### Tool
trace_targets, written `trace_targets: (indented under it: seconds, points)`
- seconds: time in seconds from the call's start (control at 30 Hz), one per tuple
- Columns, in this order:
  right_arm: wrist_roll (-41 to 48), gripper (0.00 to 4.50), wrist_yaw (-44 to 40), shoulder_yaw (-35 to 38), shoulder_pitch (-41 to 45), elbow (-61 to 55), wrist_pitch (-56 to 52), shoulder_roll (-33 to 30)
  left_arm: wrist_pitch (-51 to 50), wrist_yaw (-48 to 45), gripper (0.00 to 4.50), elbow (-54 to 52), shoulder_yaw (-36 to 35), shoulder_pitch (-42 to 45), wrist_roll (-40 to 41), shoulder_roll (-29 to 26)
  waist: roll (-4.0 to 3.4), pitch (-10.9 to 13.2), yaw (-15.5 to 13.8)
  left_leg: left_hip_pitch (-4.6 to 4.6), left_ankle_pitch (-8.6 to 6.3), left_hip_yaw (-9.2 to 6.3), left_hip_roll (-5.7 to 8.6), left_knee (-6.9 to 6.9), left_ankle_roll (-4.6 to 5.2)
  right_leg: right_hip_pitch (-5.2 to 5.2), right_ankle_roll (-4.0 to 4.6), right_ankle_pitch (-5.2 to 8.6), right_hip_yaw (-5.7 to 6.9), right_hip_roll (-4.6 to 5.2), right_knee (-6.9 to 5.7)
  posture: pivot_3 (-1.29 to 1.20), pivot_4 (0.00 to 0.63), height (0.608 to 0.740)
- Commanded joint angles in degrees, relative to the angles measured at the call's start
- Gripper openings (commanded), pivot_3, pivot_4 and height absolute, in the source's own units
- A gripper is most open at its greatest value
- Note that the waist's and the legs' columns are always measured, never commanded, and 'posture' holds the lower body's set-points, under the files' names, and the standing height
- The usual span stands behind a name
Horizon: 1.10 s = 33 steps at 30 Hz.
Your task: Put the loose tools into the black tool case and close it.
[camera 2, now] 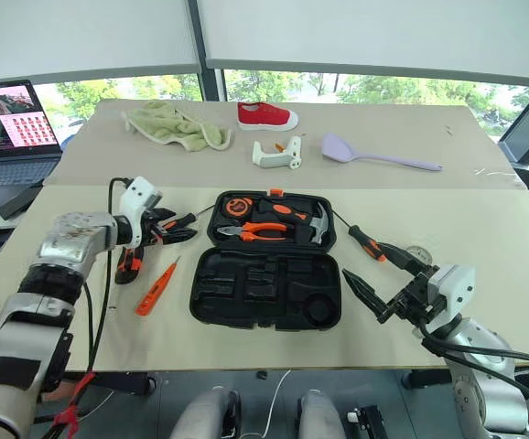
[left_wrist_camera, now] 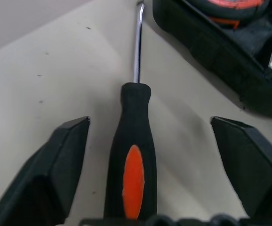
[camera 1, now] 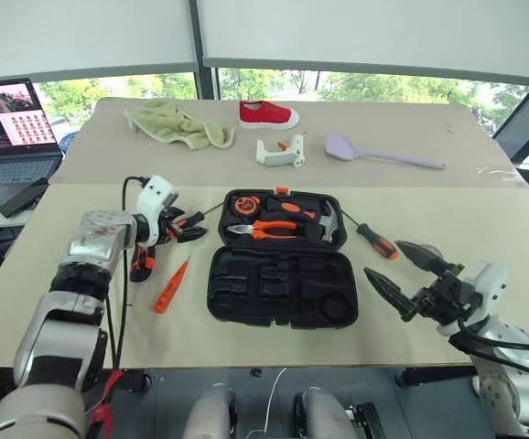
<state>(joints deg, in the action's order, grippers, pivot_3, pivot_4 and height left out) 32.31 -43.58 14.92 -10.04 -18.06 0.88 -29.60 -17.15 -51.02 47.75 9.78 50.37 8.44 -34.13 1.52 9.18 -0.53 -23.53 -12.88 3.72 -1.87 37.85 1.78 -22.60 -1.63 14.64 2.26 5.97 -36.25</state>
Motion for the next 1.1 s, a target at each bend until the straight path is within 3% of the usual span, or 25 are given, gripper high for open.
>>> trace_targets:
  seconds: [0.03,0.17,0.23,0.47,0.57,0.67,0.77,0.87,0.97,1.1]
  points:
    - [0.12,4.50,1.29,1.46,-1.12,-3.45,-0.15,0.46,1.91,-1.54,2.70,2.88,0.33,1.51,-3.04,-0.16,0.00,0.00,-0.02,0.00,0.00,0.00,0.00,0.00,0.00,0.00,0.00,0.00,0.00,0.00,0.00,0.00,0.150,0.740]
    - [-0.11,4.50,1.32,1.56,-1.53,-3.12,0.35,0.62,3.29,-2.93,1.28,2.34,-1.14,0.65,-3.66,-1.33,0.00,0.00,-0.08,0.01,0.00,-0.02,0.01,0.01,0.00,0.02,0.00,0.00,-0.01,0.03,-0.01,0.00,0.150,0.740]
    - [-0.20,4.50,1.39,1.55,-1.35,-2.87,0.51,0.64,4.19,-2.26,0.89,2.13,-3.22,0.17,-2.83,-2.04,0.00,0.00,0.02,0.02,0.00,-0.04,0.01,0.01,0.00,0.01,0.00,0.00,-0.01,0.03,-0.03,0.00,0.150,0.740]
    - [-0.42,4.50,1.50,2.55,-2.15,-2.95,1.25,0.57,17.64,-0.29,0.90,1.30,-15.97,-0.46,5.12,-0.11,0.02,0.01,-0.16,-0.14,0.01,-0.24,-0.02,0.05,-0.01,-0.16,0.00,-0.01,-0.01,0.05,-0.11,0.00,0.150,0.740]
    - [0.26,4.50,-0.39,3.87,-2.44,-3.31,1.42,-1.04,23.43,-7.15,0.90,-2.76,-15.87,-1.14,6.01,0.07,0.03,0.02,-0.51,-0.19,0.01,-0.22,0.04,0.12,0.00,-0.14,-0.07,-0.05,0.01,0.12,-0.11,0.00,0.150,0.740]
    - [2.86,4.50,-6.60,4.96,-3.68,-4.59,-0.71,-5.82,29.48,-21.24,0.90,-12.81,-7.99,-3.67,3.88,-0.75,0.02,0.01,-0.70,-0.26,-0.01,-0.02,0.08,0.25,0.02,-0.05,-0.14,-0.10,0.02,0.16,-0.03,0.00,0.150,0.740]
    - [2.95,4.50,-8.21,5.70,-2.49,-3.43,-0.83,-8.40,27.49,-25.65,0.90,-19.26,-2.31,-4.06,1.76,0.24,0.02,0.01,-0.77,-0.23,-0.04,0.01,0.09,0.36,0.07,0.04,-0.15,-0.10,0.04,0.16,0.00,0.00,0.150,0.740]
    - [2.38,4.50,-9.67,5.89,-1.59,-1.94,-0.39,-9.49,25.07,-26.57,0.90,-24.01,3.54,-4.73,-2.42,1.62,0.02,0.01,-0.60,-0.20,-0.06,-0.02,0.06,0.47,0.10,0.10,-0.14,-0.10,0.04,0.10,-0.06,0.00,0.150,0.740]
    - [2.03,4.50,-10.03,5.98,-1.29,-1.52,-0.13,-9.43,23.03,-21.70,0.90,-23.40,8.44,-4.45,-9.90,3.43,0.02,0.01,-0.40,-0.19,-0.07,-0.06,0.04,0.48,0.13,0.10,-0.15,-0.10,0.03,0.05,-0.08,0.00,0.150,0.740]
    - [1.36,4.50,-9.43,5.52,-1.74,-2.27,0.29,-8.40,22.45,-18.14,0.90,-22.11,9.86,-3.90,-12.86,5.46,0.02,0.01,-0.23,-0.21,-0.08,-0.14,0.03,0.50,0.15,0.08,-0.15,-0.10,0.01,0.03,-0.08,0.00,0.150,0.740]
